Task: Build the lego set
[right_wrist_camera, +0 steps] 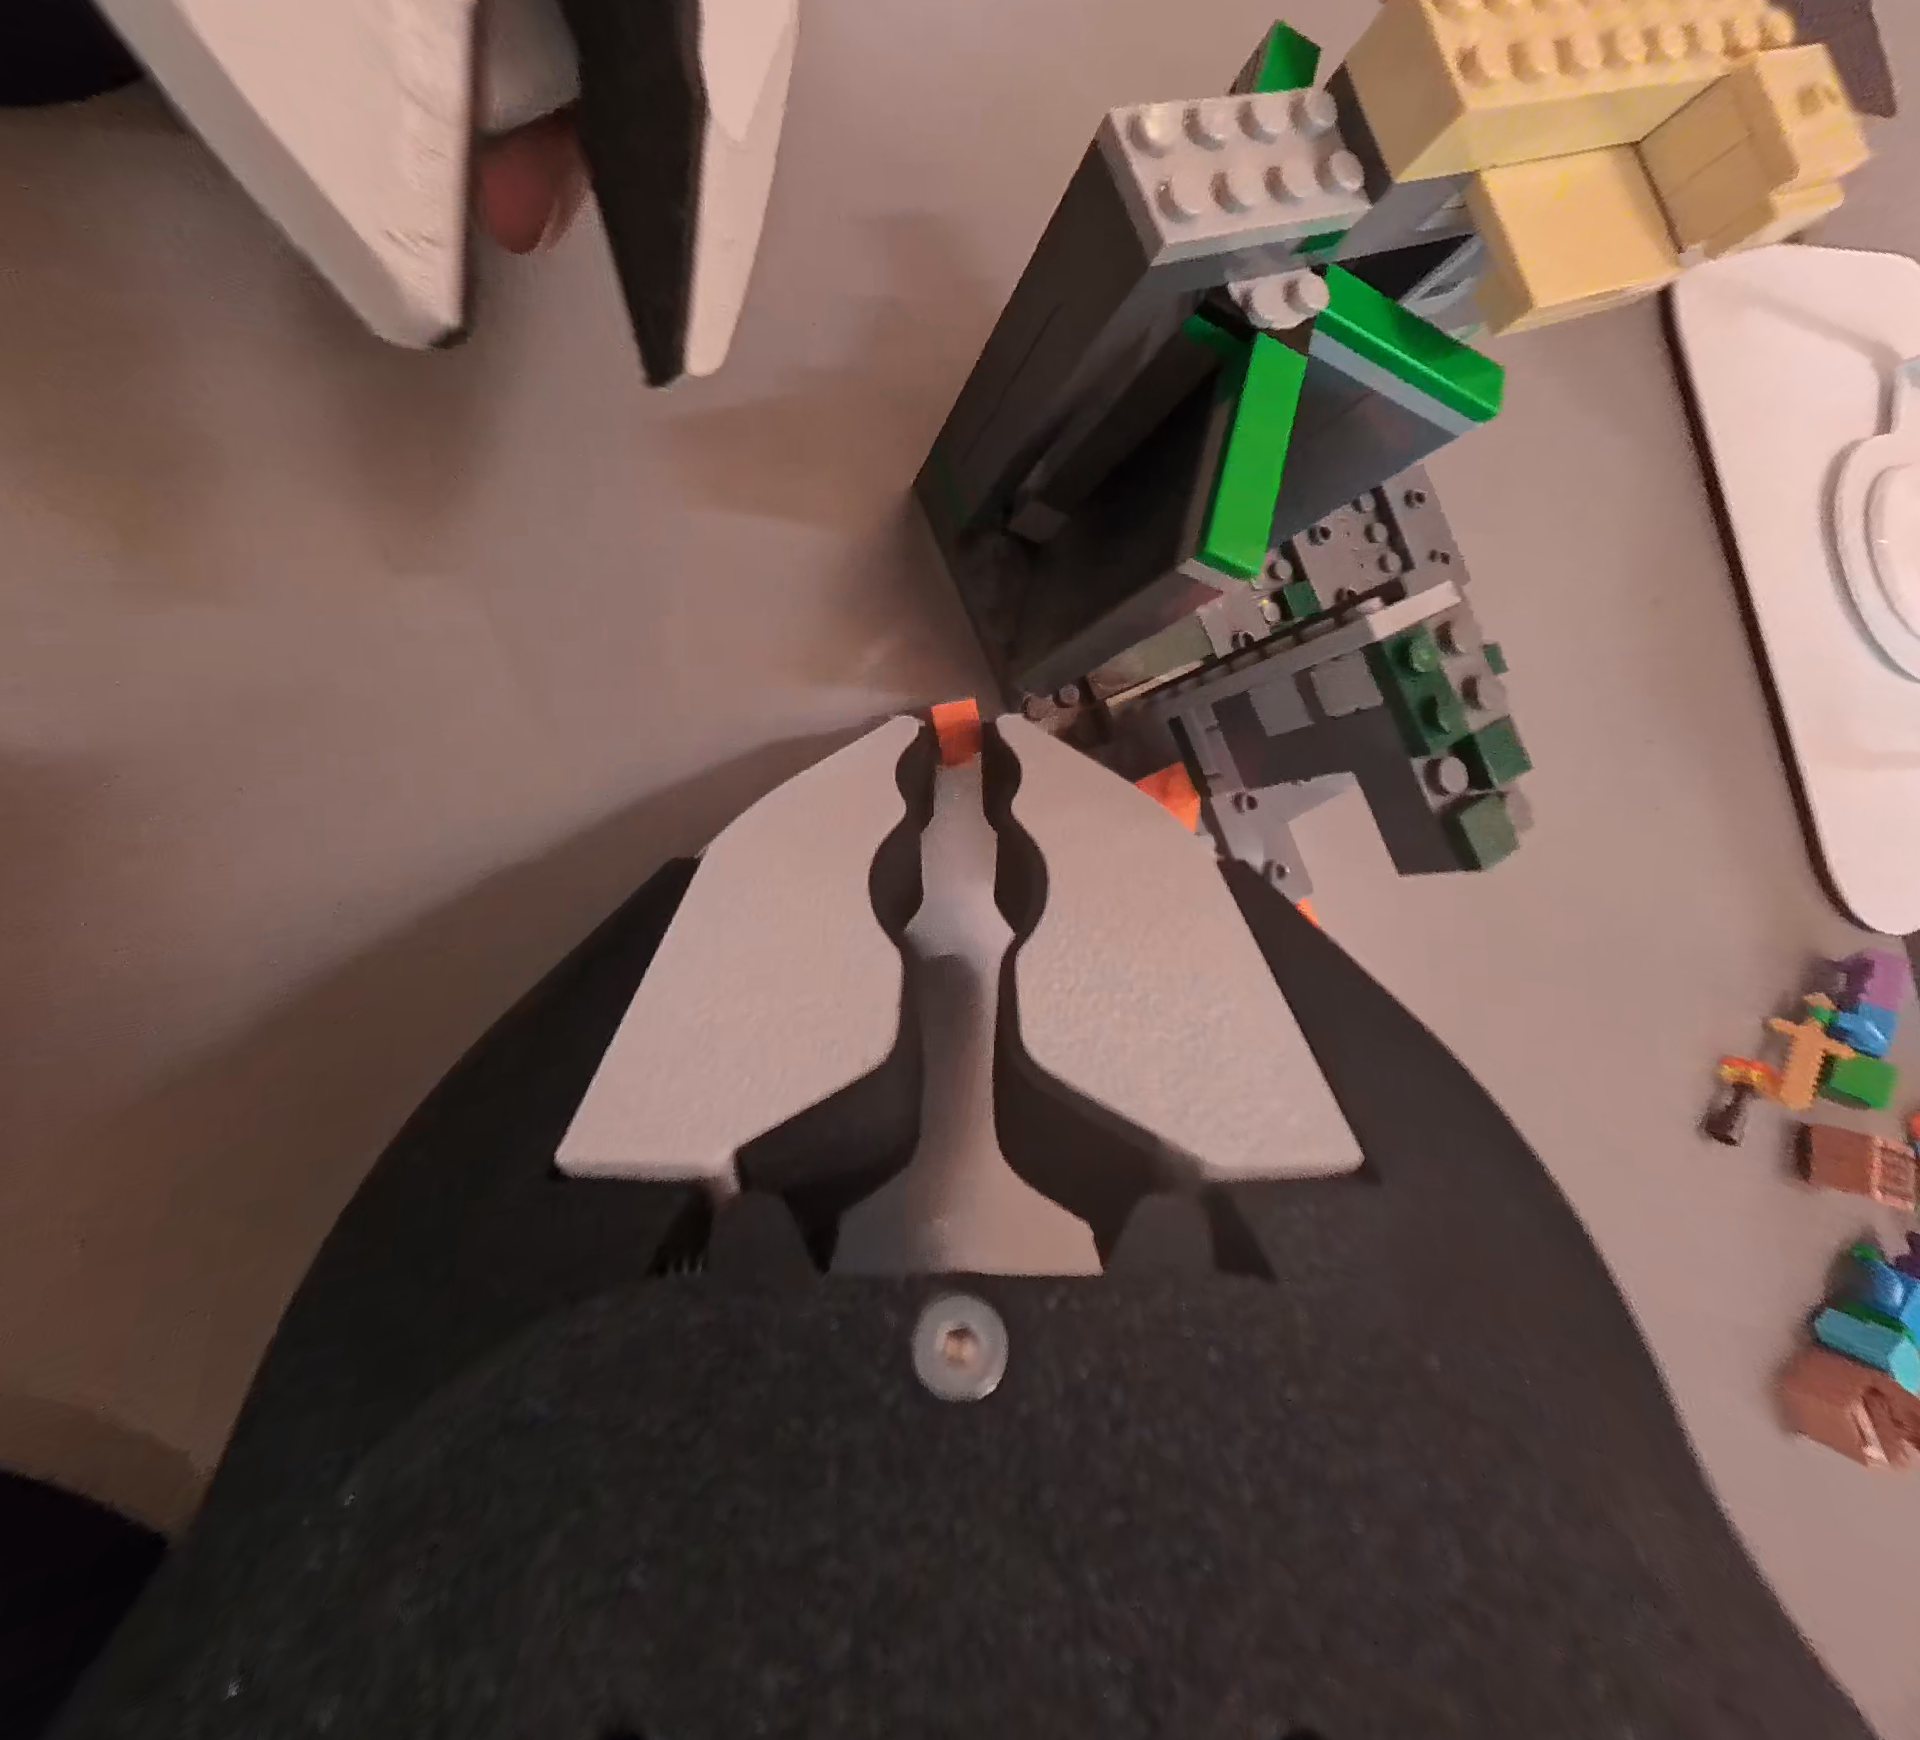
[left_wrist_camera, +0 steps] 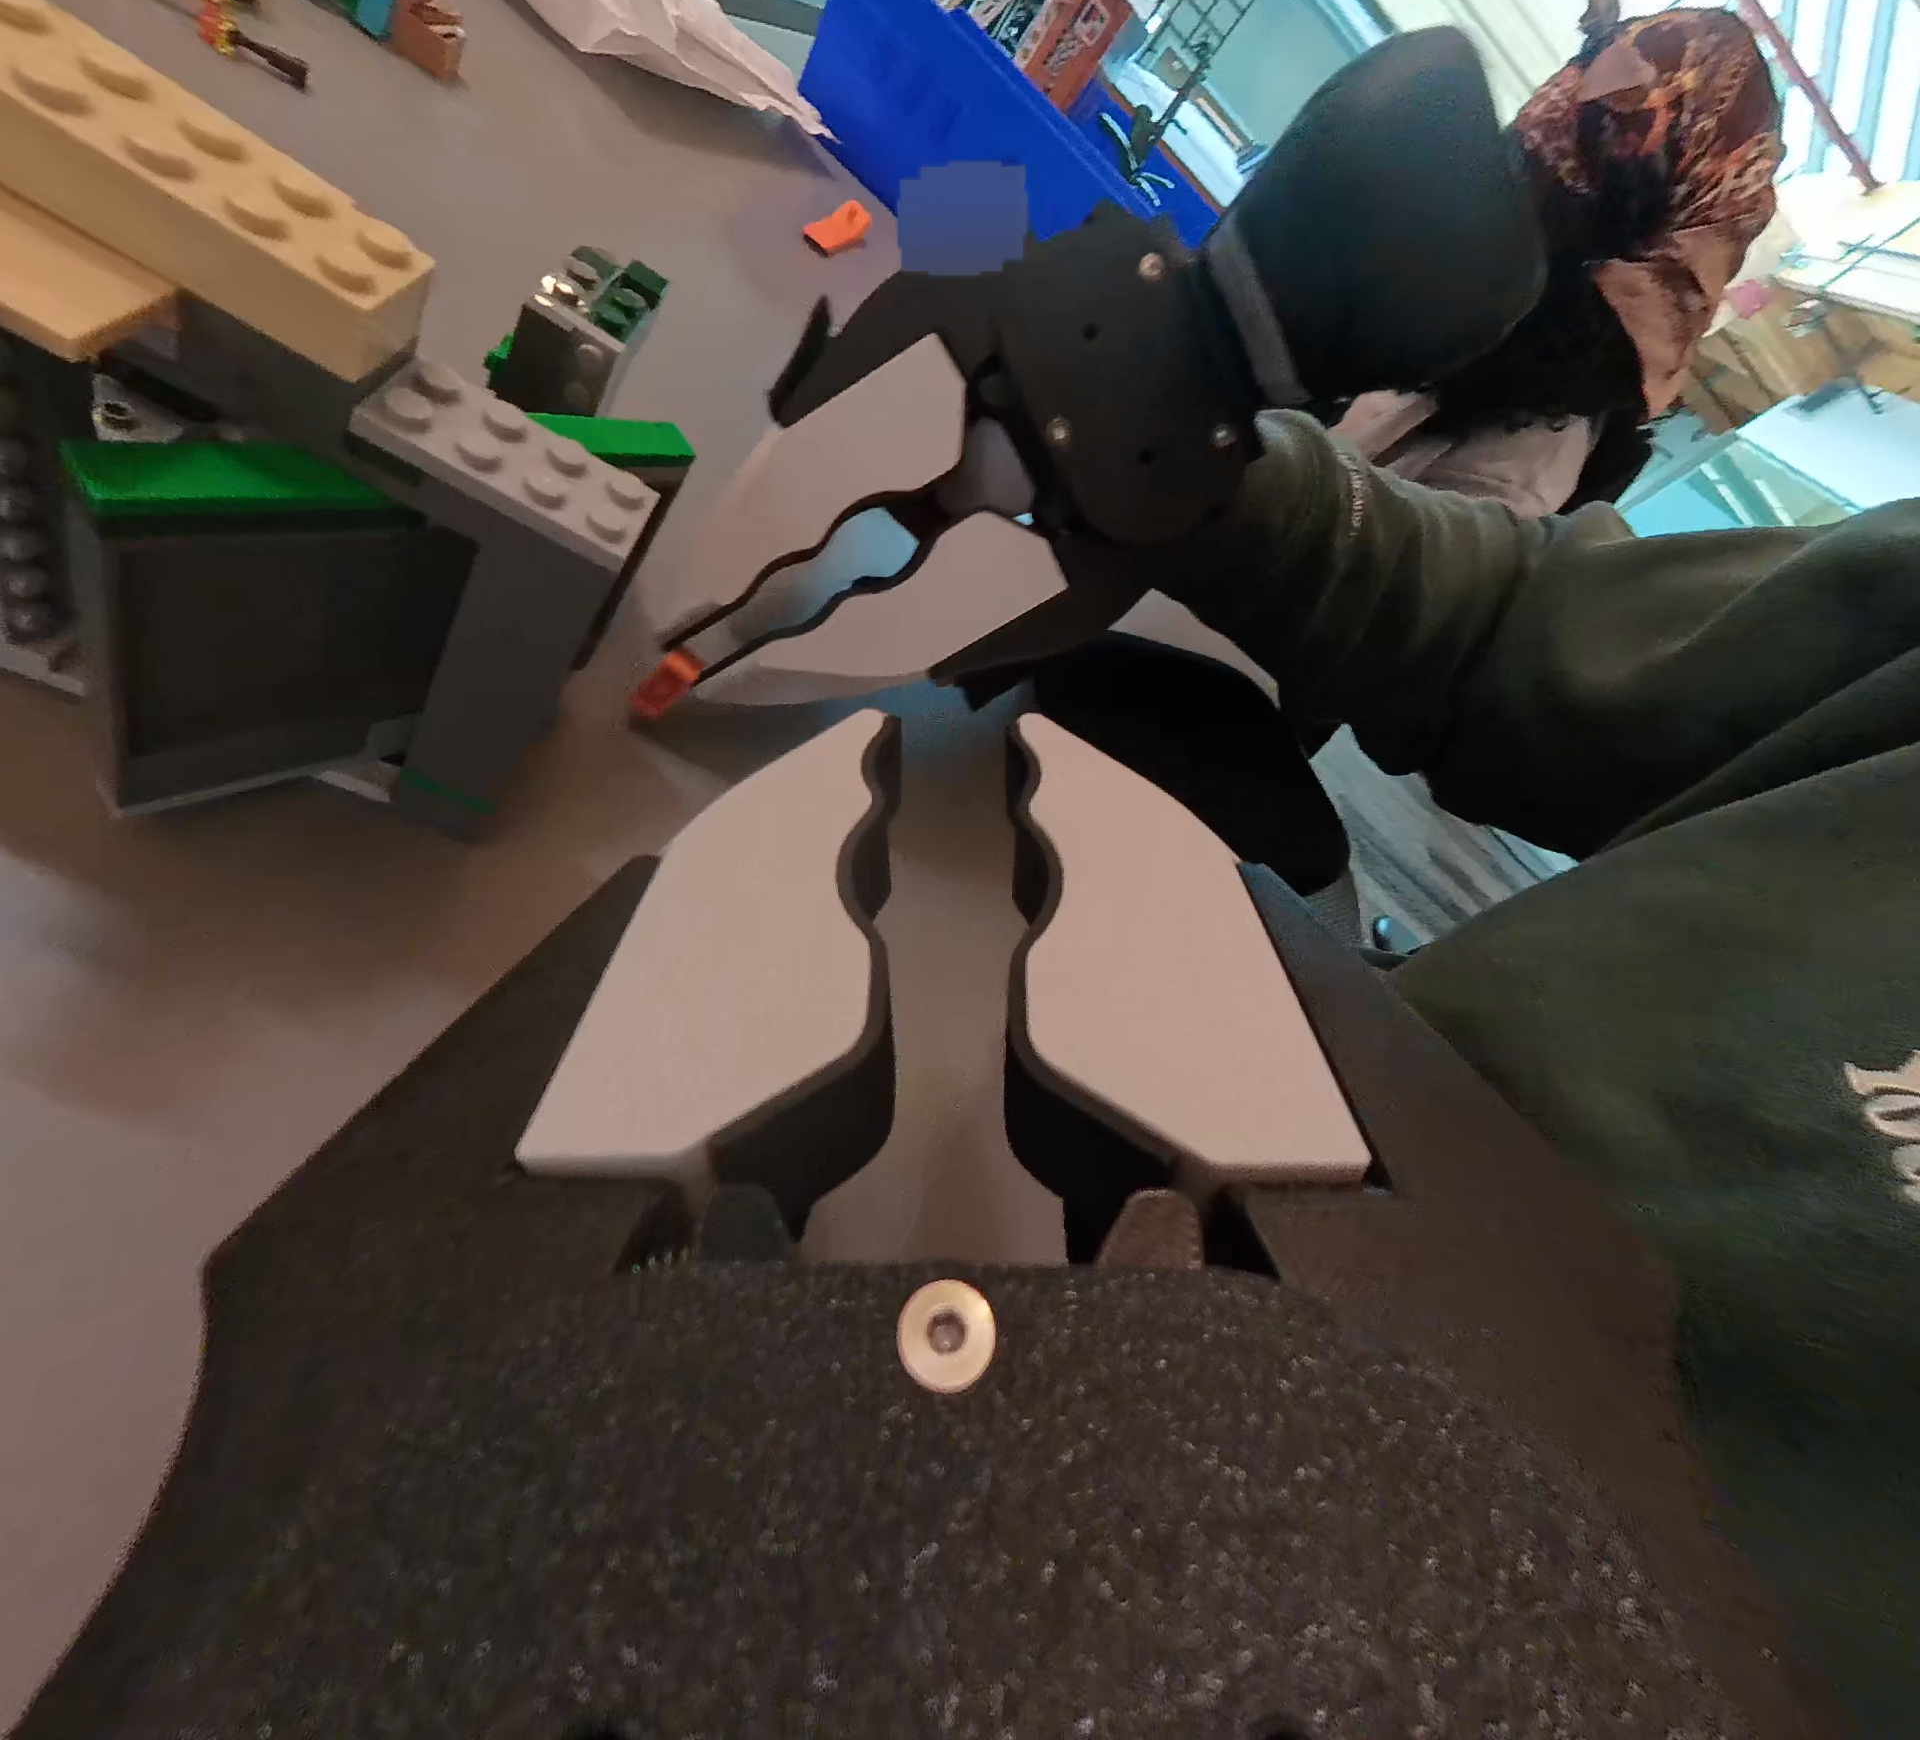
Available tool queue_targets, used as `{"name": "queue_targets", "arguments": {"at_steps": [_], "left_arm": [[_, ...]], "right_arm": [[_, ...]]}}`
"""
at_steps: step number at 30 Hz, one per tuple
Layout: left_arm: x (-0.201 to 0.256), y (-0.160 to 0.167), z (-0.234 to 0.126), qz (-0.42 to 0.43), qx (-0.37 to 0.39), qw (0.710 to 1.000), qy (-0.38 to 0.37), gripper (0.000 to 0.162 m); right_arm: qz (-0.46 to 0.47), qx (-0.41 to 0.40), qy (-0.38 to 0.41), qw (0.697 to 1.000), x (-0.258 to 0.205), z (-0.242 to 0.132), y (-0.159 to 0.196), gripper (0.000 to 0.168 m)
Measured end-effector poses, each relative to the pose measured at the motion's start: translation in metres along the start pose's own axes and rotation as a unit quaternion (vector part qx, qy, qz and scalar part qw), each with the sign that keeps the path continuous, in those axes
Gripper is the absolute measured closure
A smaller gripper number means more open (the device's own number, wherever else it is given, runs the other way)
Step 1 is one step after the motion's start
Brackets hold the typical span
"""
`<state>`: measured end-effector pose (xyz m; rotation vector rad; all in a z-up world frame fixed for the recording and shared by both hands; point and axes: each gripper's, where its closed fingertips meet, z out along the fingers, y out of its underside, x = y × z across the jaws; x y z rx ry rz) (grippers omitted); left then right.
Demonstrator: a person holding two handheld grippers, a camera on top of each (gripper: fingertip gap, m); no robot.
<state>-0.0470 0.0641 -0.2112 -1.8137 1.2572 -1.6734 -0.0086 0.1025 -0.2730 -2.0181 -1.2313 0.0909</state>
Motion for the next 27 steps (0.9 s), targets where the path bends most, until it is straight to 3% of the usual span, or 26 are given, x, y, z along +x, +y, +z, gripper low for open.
{"name": "queue_targets", "arguments": {"at_steps": [7,11,13,14,18,27], "left_arm": [[-0.021,-0.008,0.001,0.101,-0.019,0.989,-0.11,0.142],[-0.029,-0.024,-0.003,0.261,-0.079,0.939,-0.211,0.142],[-0.026,-0.021,0.0,0.32,-0.149,0.91,-0.22,0.144],[-0.022,-0.013,0.005,0.323,-0.193,0.904,-0.204,0.143],[-0.024,-0.009,0.024,0.291,-0.249,0.899,-0.214,0.14],[-0.054,-0.018,0.031,0.363,-0.344,0.805,-0.32,0.149]], "right_arm": [[0.031,0.012,0.047,0.998,0.015,-0.035,0.005,0.16],[0.037,0.016,0.071,0.997,0.024,-0.048,0.011,0.16],[0.041,0.026,0.076,0.996,0.026,-0.051,0.012,0.16],[0.042,0.03,0.078,0.996,0.026,-0.052,0.012,0.16],[0.043,0.047,0.082,0.995,0.023,-0.054,0.012,0.16],[0.036,0.069,0.074,0.994,0.019,-0.057,0.016,0.16]]}}
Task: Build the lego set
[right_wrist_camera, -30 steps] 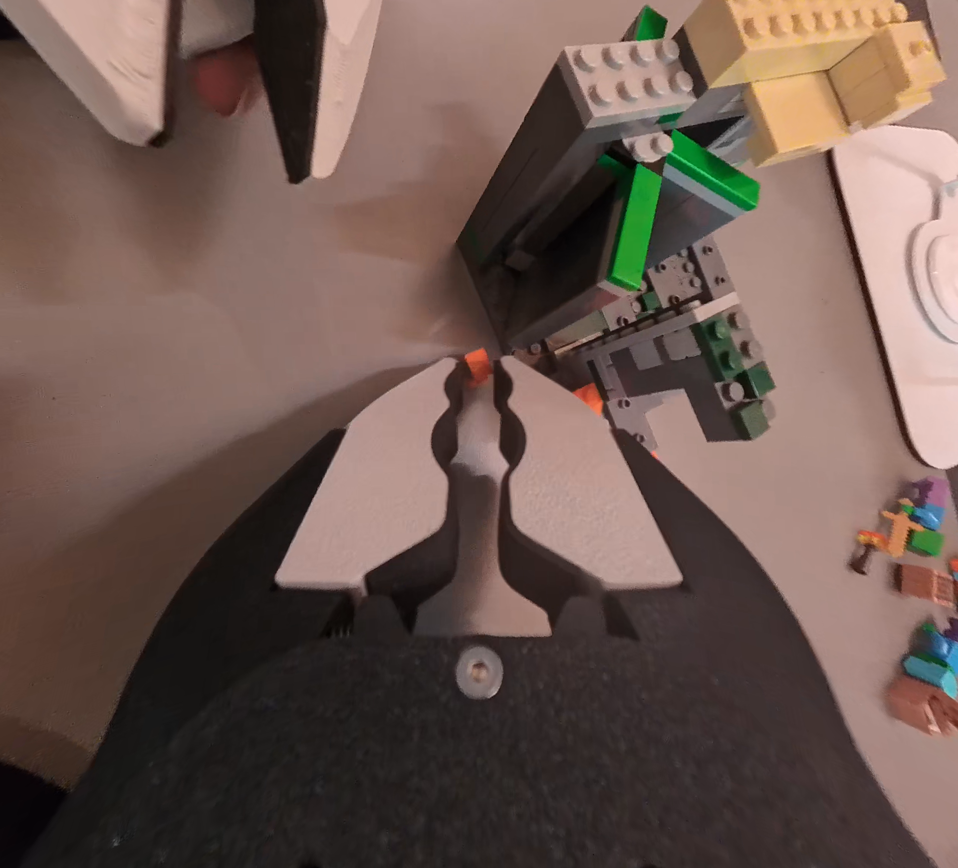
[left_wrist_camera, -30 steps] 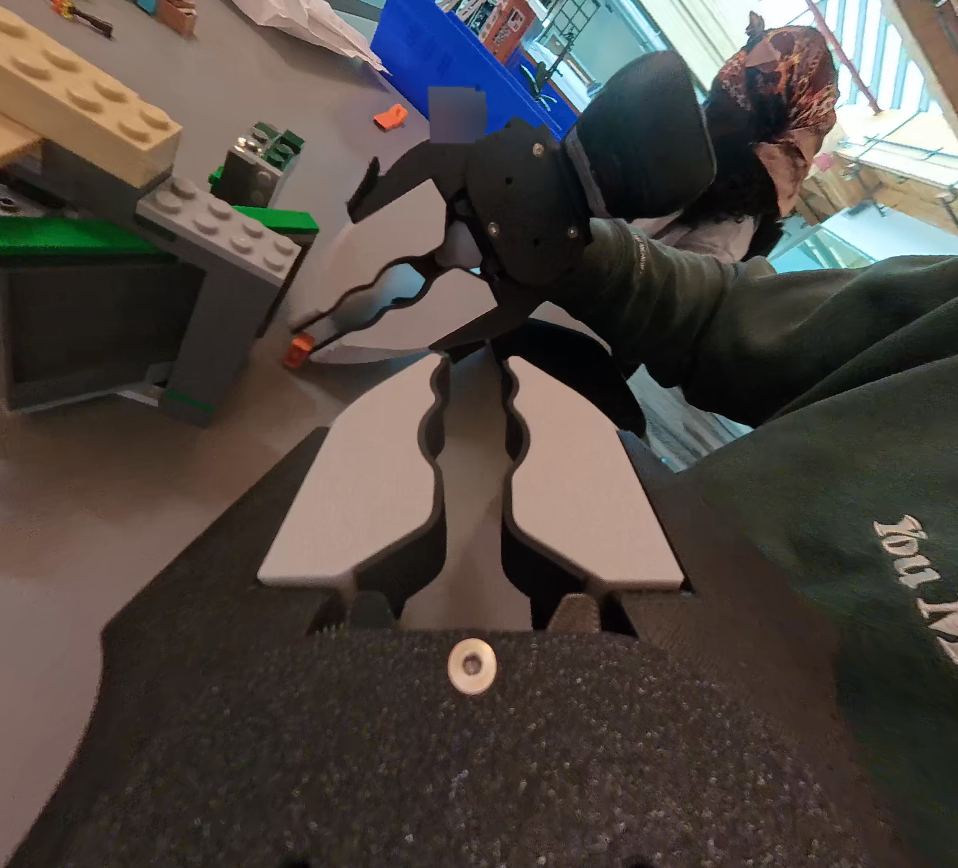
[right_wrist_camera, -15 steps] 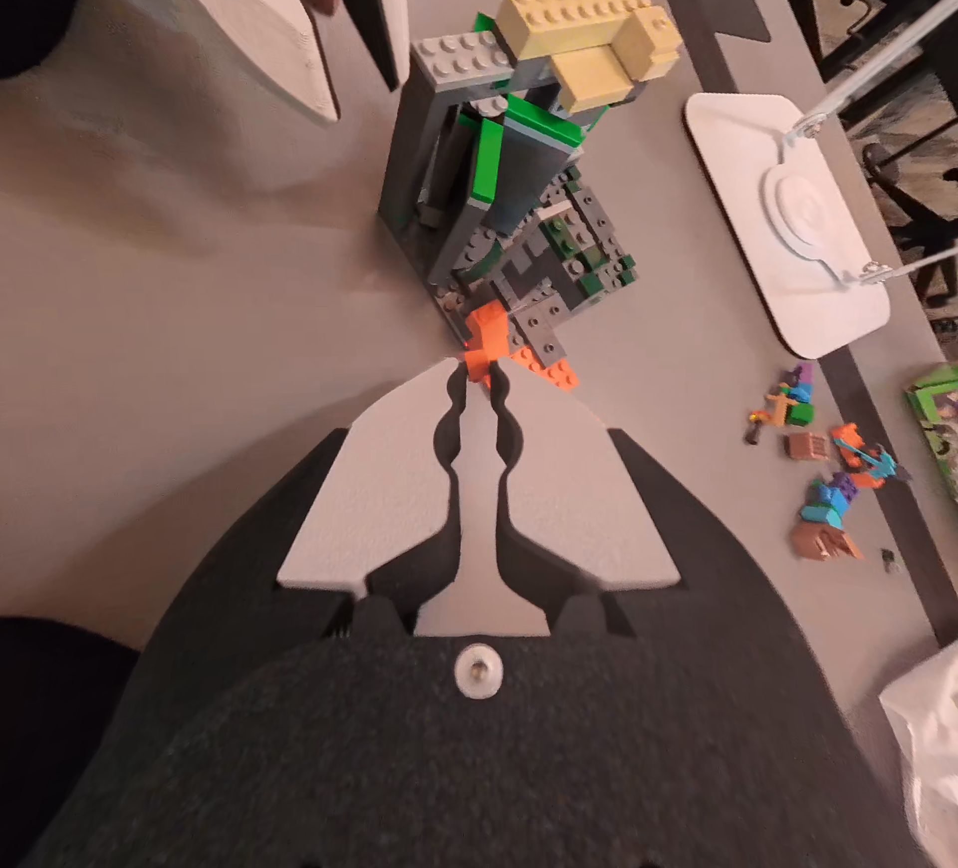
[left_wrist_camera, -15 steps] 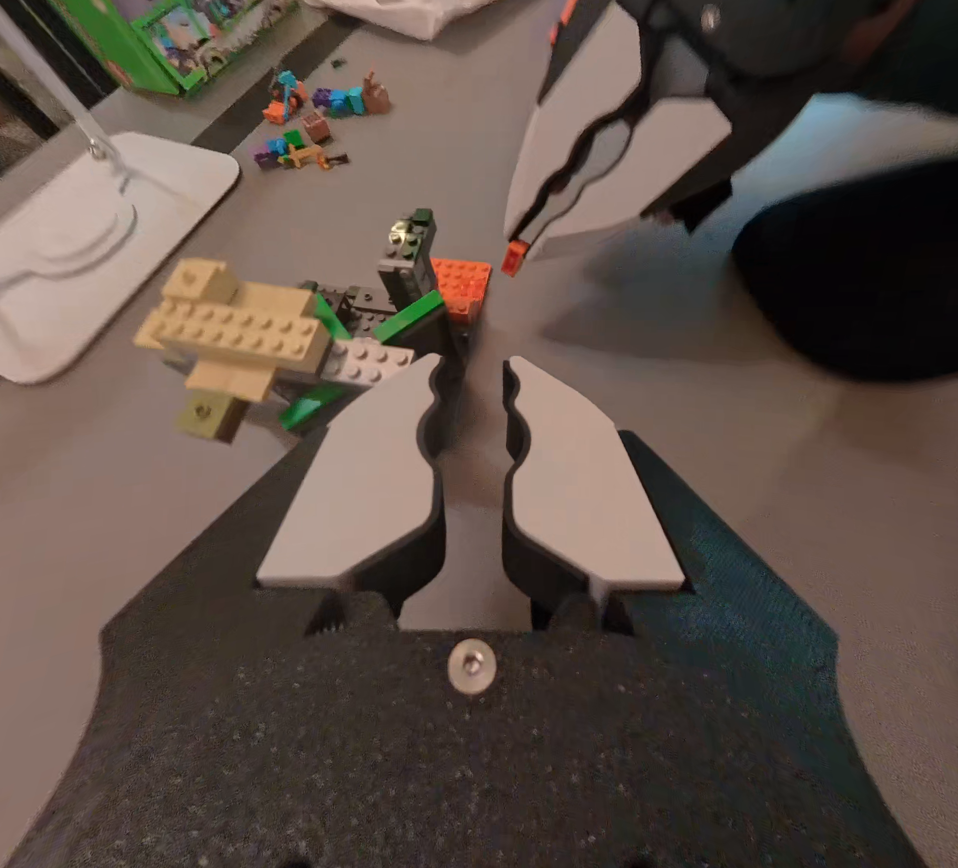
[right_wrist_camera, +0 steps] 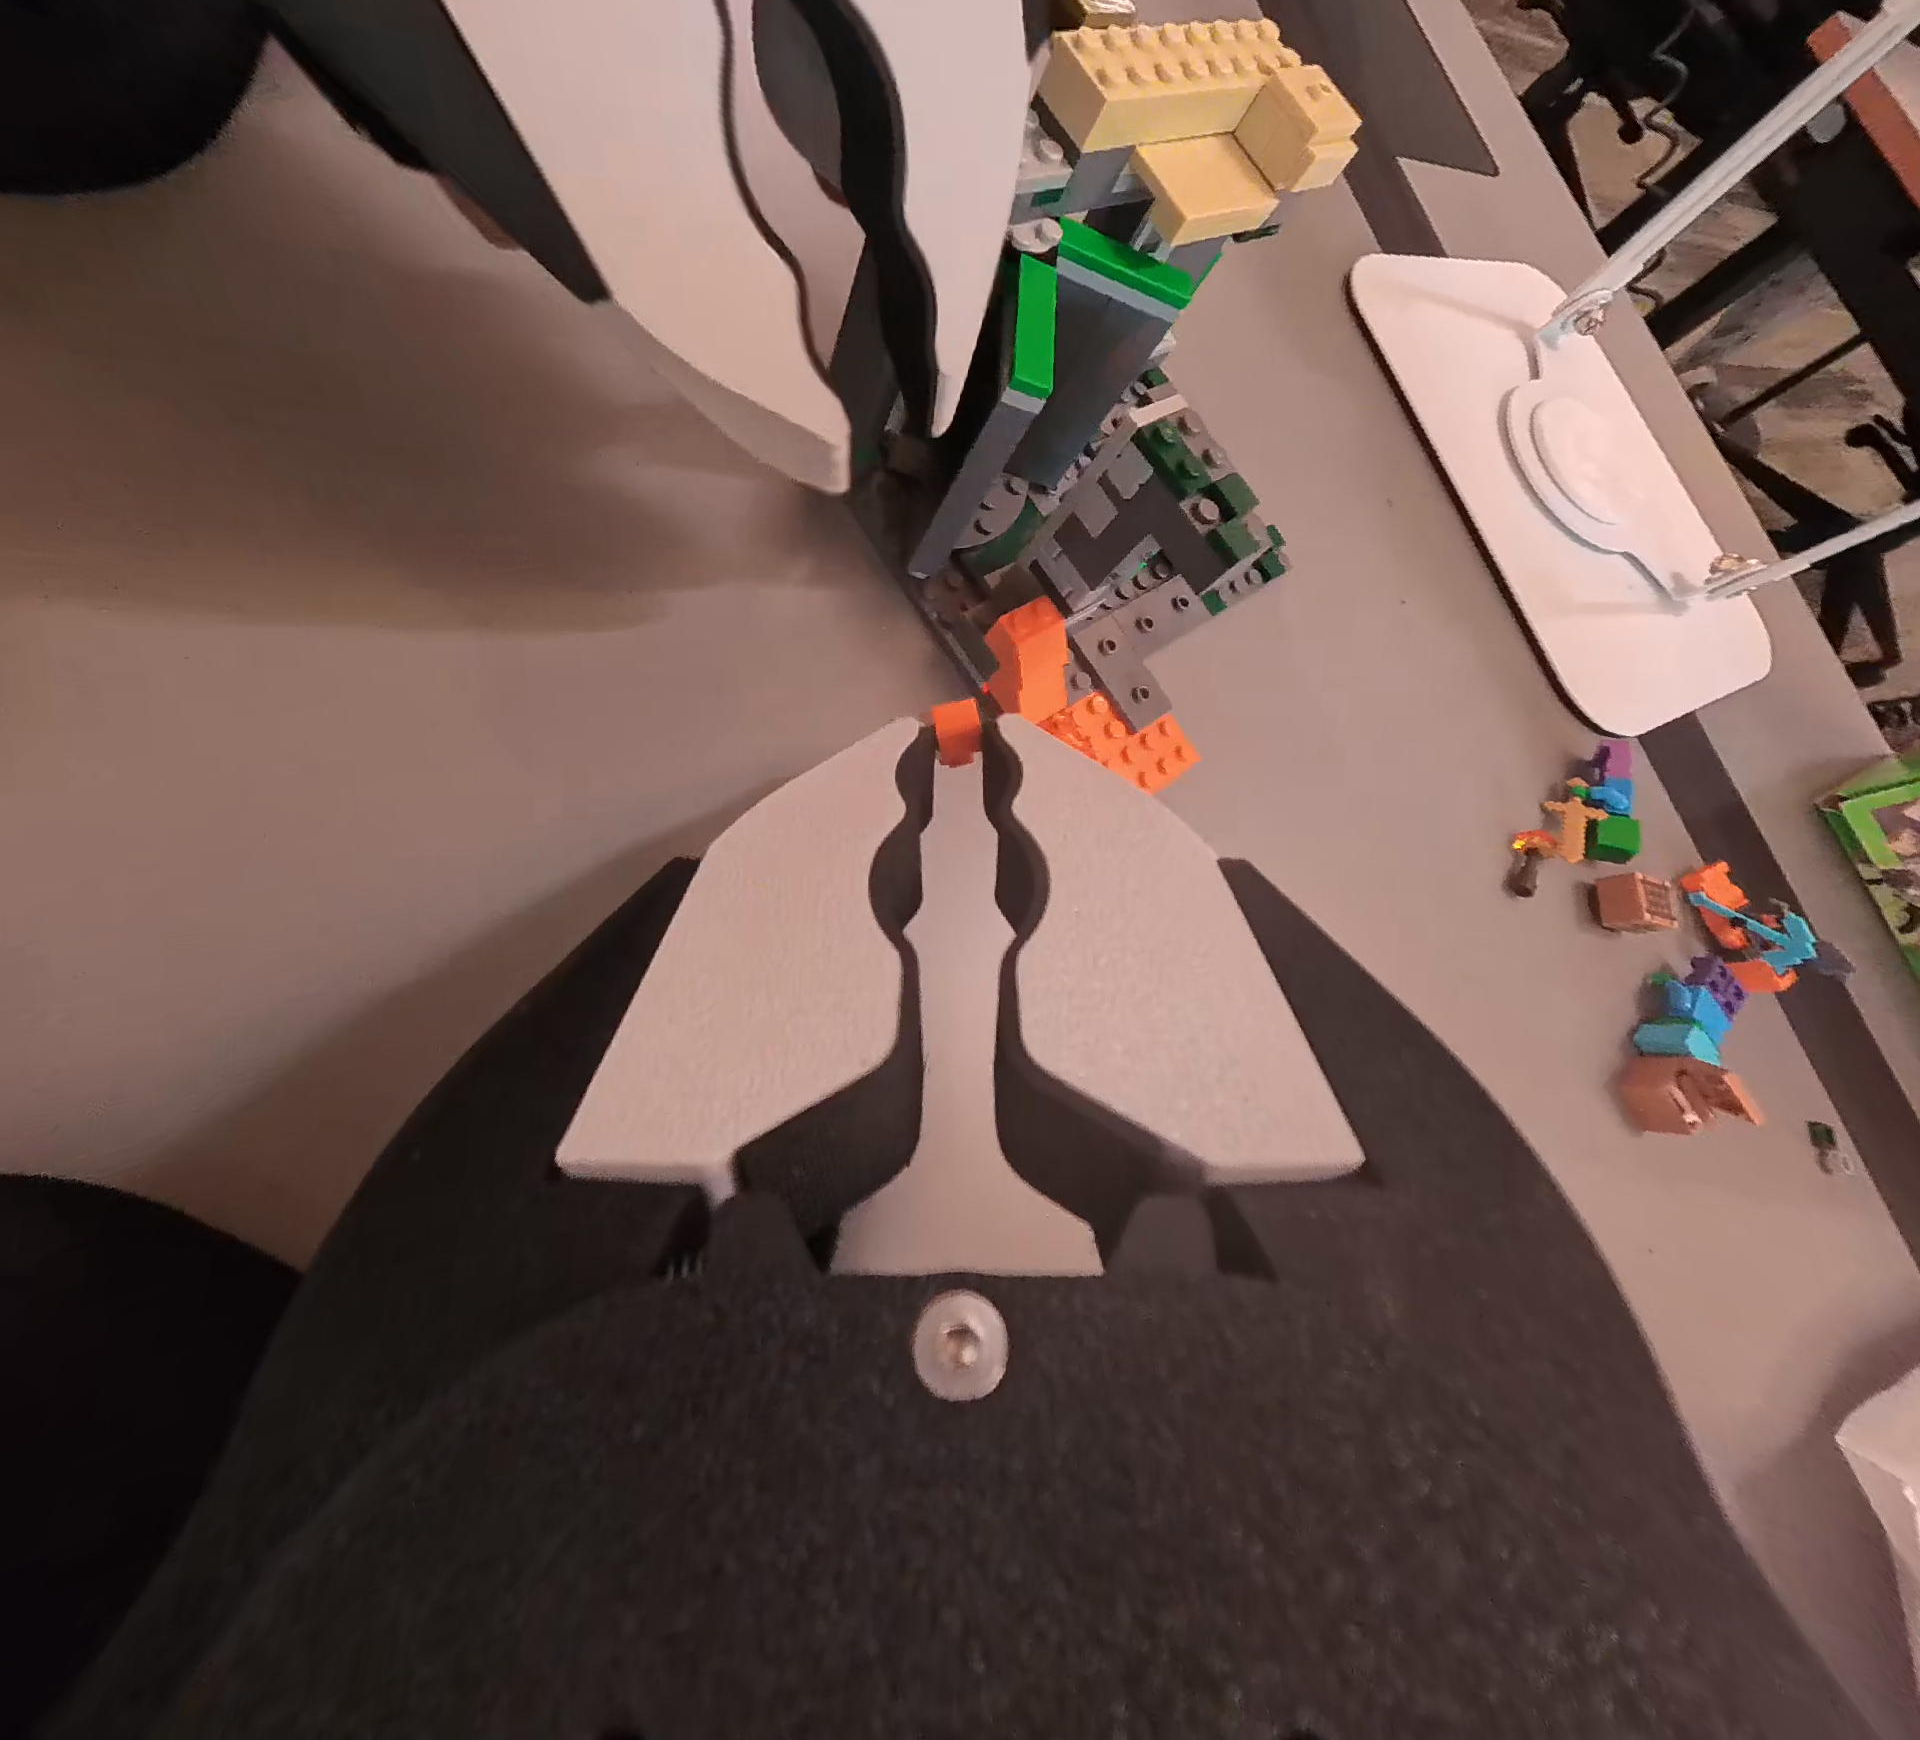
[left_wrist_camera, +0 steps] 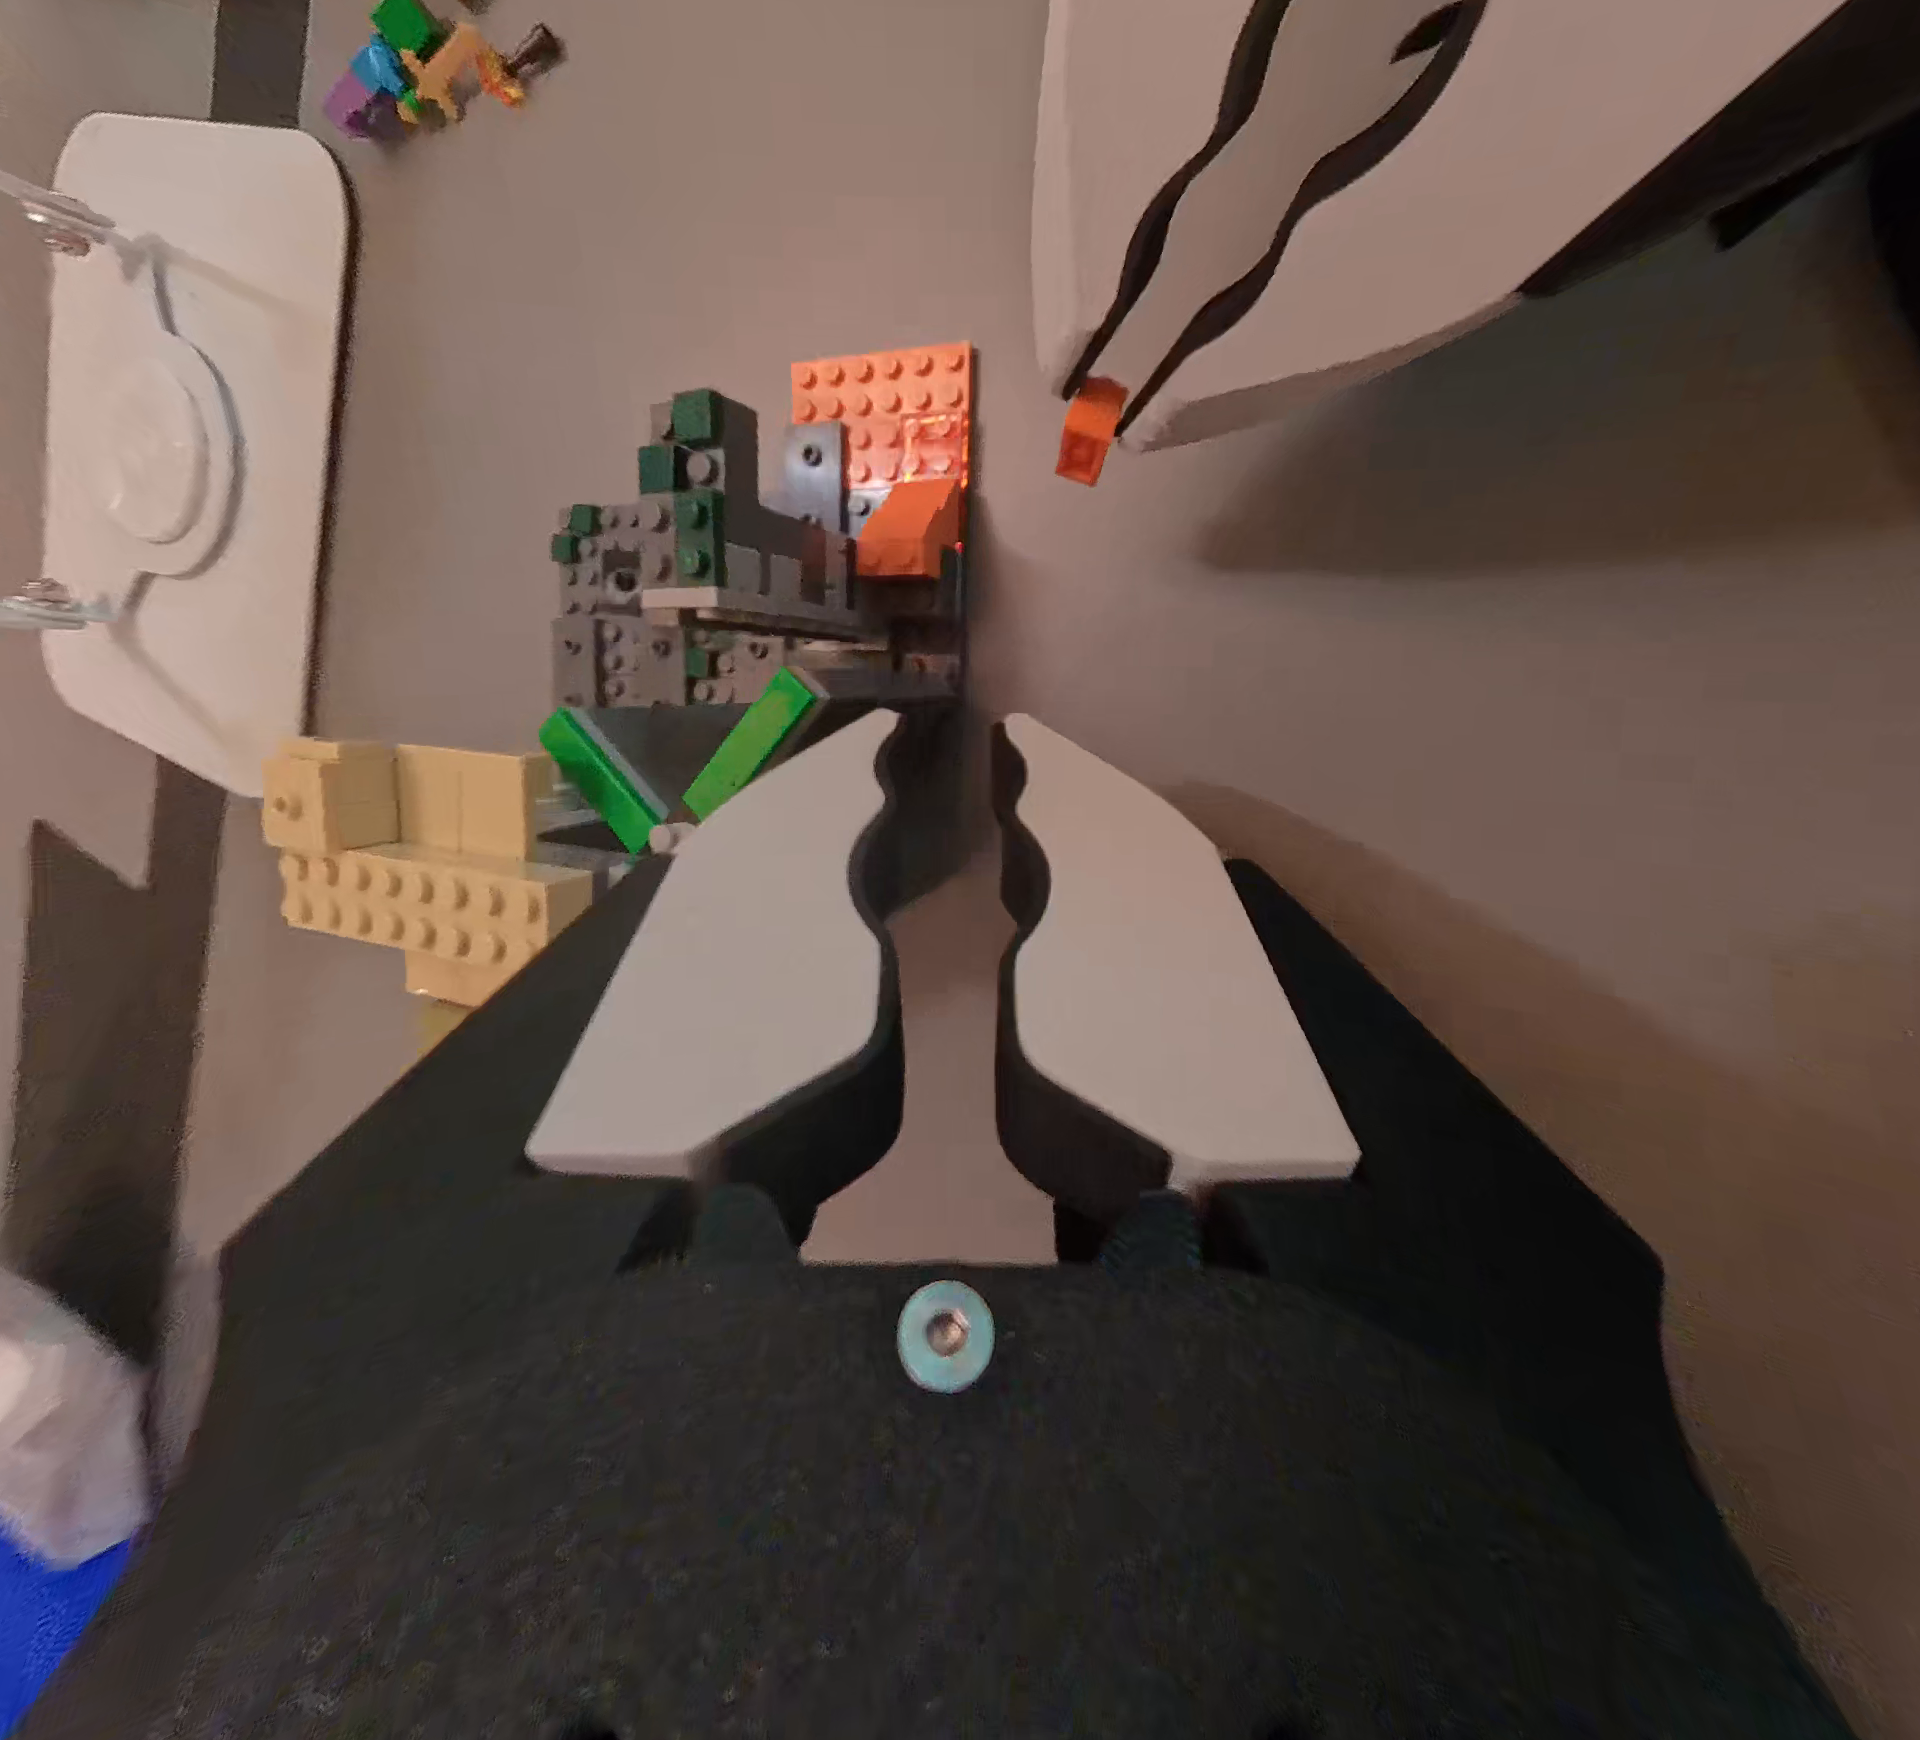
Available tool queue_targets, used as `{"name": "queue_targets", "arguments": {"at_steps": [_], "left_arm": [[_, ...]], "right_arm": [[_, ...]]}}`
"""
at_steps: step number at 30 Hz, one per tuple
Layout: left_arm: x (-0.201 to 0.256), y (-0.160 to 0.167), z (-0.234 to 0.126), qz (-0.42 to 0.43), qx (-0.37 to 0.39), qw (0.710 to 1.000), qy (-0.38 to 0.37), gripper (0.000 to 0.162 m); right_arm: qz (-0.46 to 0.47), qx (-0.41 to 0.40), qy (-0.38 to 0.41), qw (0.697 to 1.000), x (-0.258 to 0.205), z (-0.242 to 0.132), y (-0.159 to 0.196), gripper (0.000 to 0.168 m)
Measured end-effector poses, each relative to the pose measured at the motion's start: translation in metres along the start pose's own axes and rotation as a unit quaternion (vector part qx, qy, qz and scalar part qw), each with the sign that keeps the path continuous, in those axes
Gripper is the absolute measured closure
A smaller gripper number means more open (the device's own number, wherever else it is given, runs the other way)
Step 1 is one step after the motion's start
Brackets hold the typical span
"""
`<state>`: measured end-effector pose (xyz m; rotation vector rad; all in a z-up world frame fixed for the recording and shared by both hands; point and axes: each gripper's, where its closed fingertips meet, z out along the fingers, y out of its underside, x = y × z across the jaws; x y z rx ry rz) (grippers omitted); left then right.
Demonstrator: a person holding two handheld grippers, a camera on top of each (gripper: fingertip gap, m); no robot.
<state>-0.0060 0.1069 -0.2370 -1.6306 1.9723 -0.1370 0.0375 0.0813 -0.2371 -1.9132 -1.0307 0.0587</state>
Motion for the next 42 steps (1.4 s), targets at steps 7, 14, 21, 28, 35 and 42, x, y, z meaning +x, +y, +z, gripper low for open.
{"name": "queue_targets", "arguments": {"at_steps": [7,14,21,28,35,42], "left_arm": [[-0.014,-0.007,-0.005,0.038,-0.037,0.998,-0.021,0.157],[-0.029,-0.003,-0.012,0.148,-0.113,0.981,0.061,0.131],[-0.045,-0.003,0.004,0.202,-0.176,0.96,0.087,0.146],[-0.054,-0.004,0.011,0.178,-0.184,0.963,0.086,0.148],[-0.056,-0.005,0.012,0.168,-0.177,0.966,0.08,0.143],[-0.039,-0.034,-0.019,0.093,-0.045,0.989,0.104,0.141]], "right_arm": [[-0.005,0.009,-0.024,1.0,0.002,-0.004,0.0,0.16],[0.005,0.023,-0.039,0.999,0.001,-0.007,0.001,0.16],[0.019,0.033,-0.042,0.998,0.003,-0.011,0.002,0.16],[0.036,0.042,-0.05,0.997,0.005,-0.015,0.003,0.16],[0.041,0.041,-0.054,0.997,0.004,-0.013,0.005,0.16],[0.045,0.056,-0.052,0.996,0.002,-0.01,0.001,0.16]]}}
